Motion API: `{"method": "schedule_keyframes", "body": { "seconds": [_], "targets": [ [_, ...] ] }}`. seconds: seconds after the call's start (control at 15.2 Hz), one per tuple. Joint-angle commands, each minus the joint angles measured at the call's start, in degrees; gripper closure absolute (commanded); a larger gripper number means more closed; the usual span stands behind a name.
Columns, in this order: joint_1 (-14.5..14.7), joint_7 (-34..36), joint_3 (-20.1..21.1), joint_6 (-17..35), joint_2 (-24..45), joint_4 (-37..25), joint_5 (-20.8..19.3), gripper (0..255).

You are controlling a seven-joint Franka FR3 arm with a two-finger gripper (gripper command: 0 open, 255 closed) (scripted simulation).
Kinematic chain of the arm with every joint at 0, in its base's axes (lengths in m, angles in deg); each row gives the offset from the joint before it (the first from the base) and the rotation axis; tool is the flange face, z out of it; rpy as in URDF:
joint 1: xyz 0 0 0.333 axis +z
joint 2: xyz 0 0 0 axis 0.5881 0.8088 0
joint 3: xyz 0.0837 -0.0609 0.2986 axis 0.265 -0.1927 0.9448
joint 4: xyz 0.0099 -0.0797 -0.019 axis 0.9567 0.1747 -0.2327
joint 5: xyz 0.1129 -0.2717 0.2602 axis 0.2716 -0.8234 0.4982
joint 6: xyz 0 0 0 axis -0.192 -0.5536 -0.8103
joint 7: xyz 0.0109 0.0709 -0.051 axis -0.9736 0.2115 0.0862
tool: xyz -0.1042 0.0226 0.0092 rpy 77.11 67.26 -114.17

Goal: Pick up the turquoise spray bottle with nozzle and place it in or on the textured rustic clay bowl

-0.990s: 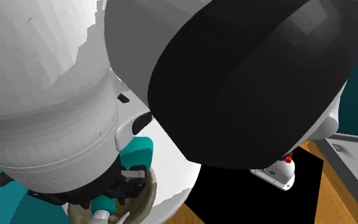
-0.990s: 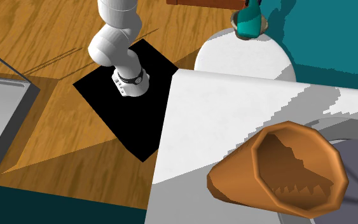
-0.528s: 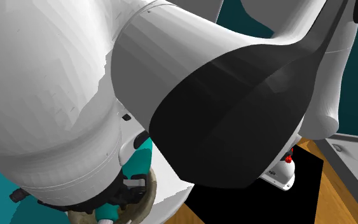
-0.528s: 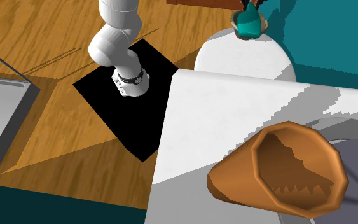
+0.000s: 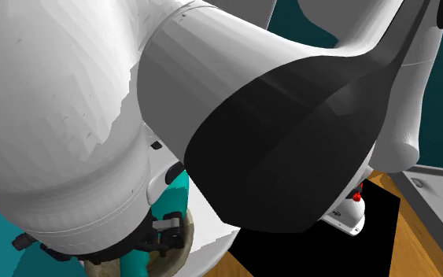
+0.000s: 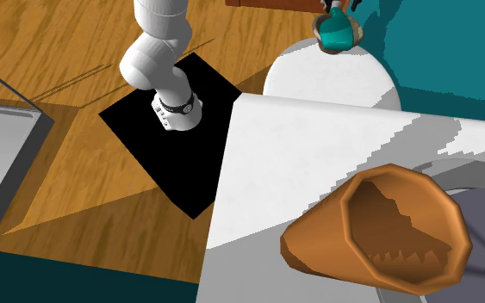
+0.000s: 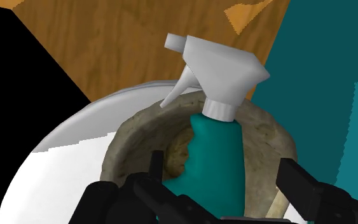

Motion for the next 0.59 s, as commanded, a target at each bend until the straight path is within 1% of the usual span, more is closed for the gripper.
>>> {"method": "schedule_keyframes", "body": {
  "seconds": [0.0, 0.13, 0.4, 0.53],
  "targets": [
    [0.0, 0.0, 0.0, 0.0, 0.0, 0.0, 0.0, 0],
    [0.0, 0.0, 0.0, 0.0, 0.0, 0.0, 0.0, 0],
    [0.1, -1.5, 1.3, -6.3, -1.8, -5.4, 2.1, 0],
    [0.0, -1.5, 1.3, -6.3, -1.8, -5.4, 2.1, 0]
  ]
}}
